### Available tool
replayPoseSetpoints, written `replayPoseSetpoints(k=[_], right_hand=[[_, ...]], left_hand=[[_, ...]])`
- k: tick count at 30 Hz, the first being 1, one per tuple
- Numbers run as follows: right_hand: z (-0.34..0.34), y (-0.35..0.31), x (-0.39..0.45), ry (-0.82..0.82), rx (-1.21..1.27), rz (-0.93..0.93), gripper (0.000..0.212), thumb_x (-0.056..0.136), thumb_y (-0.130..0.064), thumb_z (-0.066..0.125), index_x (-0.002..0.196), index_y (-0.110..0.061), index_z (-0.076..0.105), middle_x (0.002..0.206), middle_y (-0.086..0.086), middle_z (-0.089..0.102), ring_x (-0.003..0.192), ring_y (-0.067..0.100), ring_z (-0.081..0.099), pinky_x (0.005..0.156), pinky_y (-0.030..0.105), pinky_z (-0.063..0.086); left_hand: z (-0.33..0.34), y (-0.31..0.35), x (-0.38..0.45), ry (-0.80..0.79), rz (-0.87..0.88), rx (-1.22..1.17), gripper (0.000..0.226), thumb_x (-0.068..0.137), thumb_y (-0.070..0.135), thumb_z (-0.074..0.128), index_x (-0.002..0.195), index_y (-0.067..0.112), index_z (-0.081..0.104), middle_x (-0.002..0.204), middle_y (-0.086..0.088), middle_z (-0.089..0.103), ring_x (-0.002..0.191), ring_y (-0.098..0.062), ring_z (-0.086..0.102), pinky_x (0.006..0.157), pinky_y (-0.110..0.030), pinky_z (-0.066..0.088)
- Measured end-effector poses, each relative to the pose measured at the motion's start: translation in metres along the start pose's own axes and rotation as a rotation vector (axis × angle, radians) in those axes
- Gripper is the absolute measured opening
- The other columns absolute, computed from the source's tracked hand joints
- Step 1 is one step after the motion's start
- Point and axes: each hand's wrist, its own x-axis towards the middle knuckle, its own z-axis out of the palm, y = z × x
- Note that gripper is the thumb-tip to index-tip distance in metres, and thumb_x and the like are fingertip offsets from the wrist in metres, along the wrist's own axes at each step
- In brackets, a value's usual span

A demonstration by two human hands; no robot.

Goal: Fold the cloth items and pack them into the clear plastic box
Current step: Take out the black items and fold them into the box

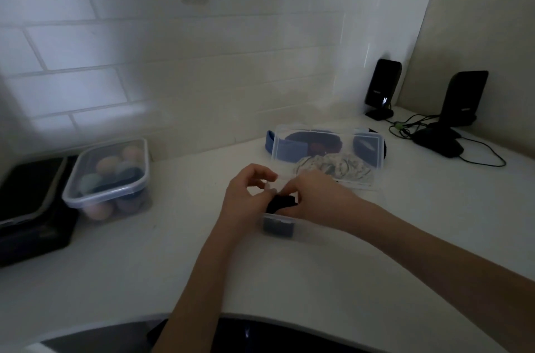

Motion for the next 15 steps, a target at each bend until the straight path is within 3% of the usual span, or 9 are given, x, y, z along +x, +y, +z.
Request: replayPoseSetpoints(k=[5, 10, 15], right_hand=[[-0.0012, -0.001, 0.0076, -0.126, -0.225, 0.04, 0.039, 0.087, -0.054, 0.046, 0.1, -0.026, 0.071, 0.087, 0.002, 0.068, 0.074, 0.021, 0.06, 0.055, 0.027, 0.04], [-0.0024, -0.0015, 0.0079, -0.175, -0.234, 0.042, 0.04, 0.088, -0.054, 0.044, 0.103, -0.028, 0.069, 0.091, 0.001, 0.067, 0.078, 0.022, 0.059, 0.053, 0.025, 0.035], [-0.0047, 0.0063, 0.006, -0.253, -0.115, -0.009, 0.036, 0.089, -0.05, 0.046, 0.117, -0.033, 0.063, 0.105, 0.0, 0.067, 0.087, 0.019, 0.058, 0.073, 0.032, 0.047]], left_hand=[[0.002, -0.0015, -0.0003, 0.006, -0.001, -0.01, 0.034, 0.075, -0.009, 0.058, 0.072, 0.025, 0.059, 0.088, 0.008, 0.066, 0.081, -0.012, 0.056, 0.077, -0.035, 0.05], [0.004, -0.0017, 0.0001, 0.011, -0.009, -0.015, 0.033, 0.072, -0.009, 0.057, 0.071, 0.024, 0.059, 0.086, 0.008, 0.066, 0.08, -0.011, 0.055, 0.075, -0.037, 0.051], [0.0029, -0.001, 0.0005, -0.019, -0.021, -0.051, 0.024, 0.063, 0.002, 0.055, 0.072, 0.023, 0.06, 0.087, 0.005, 0.065, 0.077, -0.009, 0.053, 0.07, -0.031, 0.048]])
